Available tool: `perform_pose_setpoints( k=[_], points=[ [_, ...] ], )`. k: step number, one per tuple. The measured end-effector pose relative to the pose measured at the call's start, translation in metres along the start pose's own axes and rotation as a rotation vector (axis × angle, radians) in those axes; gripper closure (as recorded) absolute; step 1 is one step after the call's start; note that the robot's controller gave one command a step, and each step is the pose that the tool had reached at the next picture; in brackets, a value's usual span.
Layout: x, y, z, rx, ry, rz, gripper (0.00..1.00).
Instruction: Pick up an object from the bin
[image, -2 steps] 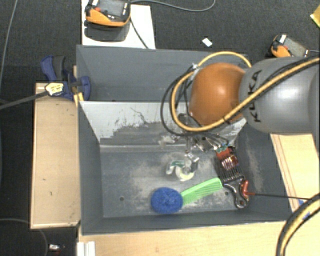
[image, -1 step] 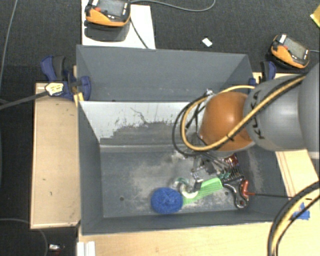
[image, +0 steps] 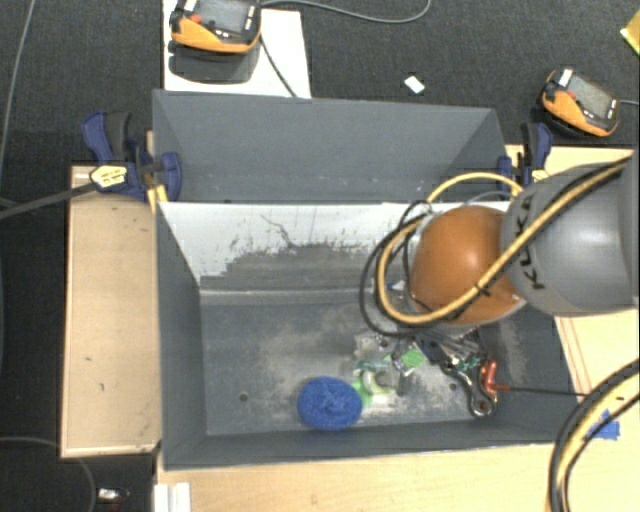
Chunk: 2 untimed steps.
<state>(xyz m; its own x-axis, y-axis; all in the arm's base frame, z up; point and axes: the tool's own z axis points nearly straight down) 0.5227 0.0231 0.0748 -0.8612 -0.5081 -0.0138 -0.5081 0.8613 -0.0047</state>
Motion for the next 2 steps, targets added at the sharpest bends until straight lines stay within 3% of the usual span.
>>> perform_pose_setpoints(
  k=[2],
  points=[
    [-0.0004, -0.0002, -0.0032, 0.000, 0.000, 0.001, 1.00]
  ],
)
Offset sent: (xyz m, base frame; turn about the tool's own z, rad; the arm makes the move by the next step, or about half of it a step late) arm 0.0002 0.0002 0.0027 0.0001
